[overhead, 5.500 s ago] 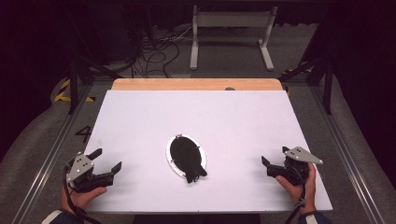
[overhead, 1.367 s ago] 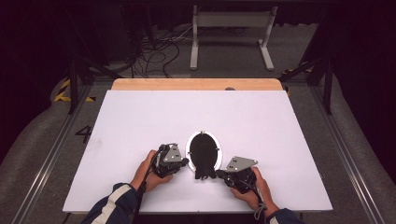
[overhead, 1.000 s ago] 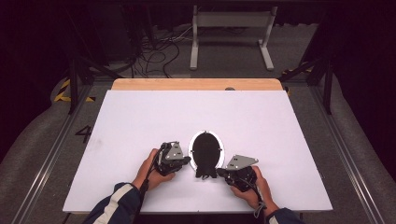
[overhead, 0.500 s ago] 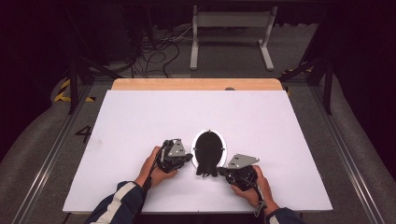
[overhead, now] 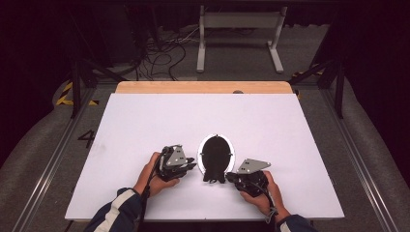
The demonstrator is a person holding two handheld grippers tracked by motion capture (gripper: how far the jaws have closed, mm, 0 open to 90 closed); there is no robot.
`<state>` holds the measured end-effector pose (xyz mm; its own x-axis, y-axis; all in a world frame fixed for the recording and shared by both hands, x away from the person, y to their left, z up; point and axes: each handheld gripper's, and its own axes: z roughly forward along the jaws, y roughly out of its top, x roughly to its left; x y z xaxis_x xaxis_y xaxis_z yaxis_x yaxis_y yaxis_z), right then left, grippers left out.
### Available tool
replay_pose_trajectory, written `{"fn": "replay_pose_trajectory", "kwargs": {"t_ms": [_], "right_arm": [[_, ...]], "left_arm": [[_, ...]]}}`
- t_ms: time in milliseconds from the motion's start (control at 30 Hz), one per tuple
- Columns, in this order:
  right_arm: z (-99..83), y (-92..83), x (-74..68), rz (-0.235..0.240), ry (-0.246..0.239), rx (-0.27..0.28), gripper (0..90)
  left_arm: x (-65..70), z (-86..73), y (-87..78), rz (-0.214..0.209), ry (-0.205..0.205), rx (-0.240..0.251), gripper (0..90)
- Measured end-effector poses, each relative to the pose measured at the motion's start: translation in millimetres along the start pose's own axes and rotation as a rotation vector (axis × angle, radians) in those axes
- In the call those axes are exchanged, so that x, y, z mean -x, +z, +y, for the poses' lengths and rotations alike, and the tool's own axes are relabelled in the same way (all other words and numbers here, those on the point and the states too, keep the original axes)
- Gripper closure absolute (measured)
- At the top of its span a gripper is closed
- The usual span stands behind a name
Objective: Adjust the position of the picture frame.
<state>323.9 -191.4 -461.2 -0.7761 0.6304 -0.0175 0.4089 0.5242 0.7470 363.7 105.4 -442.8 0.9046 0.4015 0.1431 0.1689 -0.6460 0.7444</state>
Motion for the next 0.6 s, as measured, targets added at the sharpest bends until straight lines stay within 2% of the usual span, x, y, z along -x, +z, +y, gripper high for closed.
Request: {"fn": "replay_pose_trajectory", "kwargs": {"t_ms": [33,67,100,167,200,233,267,333,367,400,433,600], "right_arm": [[-0.2,-0.6,0.9,-0.002,-0.003,-0.002,84.8],[-0.2,-0.6,0.9,-0.002,-0.003,-0.002,84.8],[-0.2,-1.1,0.9,-0.004,-0.003,-0.004,84.2],[-1.0,-4.5,1.4,-0.014,-0.001,-0.008,82.8],[-1.0,-4.5,1.4,-0.014,-0.001,-0.008,82.8],[-1.2,-6.3,2.1,-0.012,0.004,-0.005,82.2],[-1.2,-8.5,2.9,-0.014,0.008,0.000,81.2],[-1.0,-11.8,4.0,-0.014,0.014,0.008,80.0],[-0.8,-13.6,4.6,-0.016,0.016,0.012,80.0],[-0.3,-16.7,5.7,-0.021,0.021,0.017,78.7],[-0.1,-18.0,6.2,-0.021,0.028,0.020,77.8],[0.9,-22.2,6.0,-0.013,0.032,0.017,74.0]], "left_arm": [[0.7,-3.9,-10.0,0.019,-0.023,0.000,67.9],[0.7,-3.9,-10.0,0.019,-0.023,0.000,64.7],[0.6,-7.6,-17.4,0.020,-0.039,0.004,64.7],[2.3,-19.1,-32.3,0.031,-0.066,0.027,56.9],[2.3,-19.1,-32.3,0.031,-0.066,0.027,51.1],[4.4,-24.9,-38.4,0.045,-0.072,0.031,51.1],[6.3,-29.9,-42.7,0.061,-0.083,0.036,46.5],[8.3,-38.8,-49.7,0.058,-0.099,0.044,40.2],[9.3,-43.9,-52.7,0.057,-0.111,0.040,39.1],[11.6,-54.0,-57.3,0.071,-0.142,0.031,31.7],[12.7,-59.0,-59.7,0.066,-0.152,0.031,29.3],[14.0,-77.9,-73.0,0.090,-0.143,0.025,24.1]]}}
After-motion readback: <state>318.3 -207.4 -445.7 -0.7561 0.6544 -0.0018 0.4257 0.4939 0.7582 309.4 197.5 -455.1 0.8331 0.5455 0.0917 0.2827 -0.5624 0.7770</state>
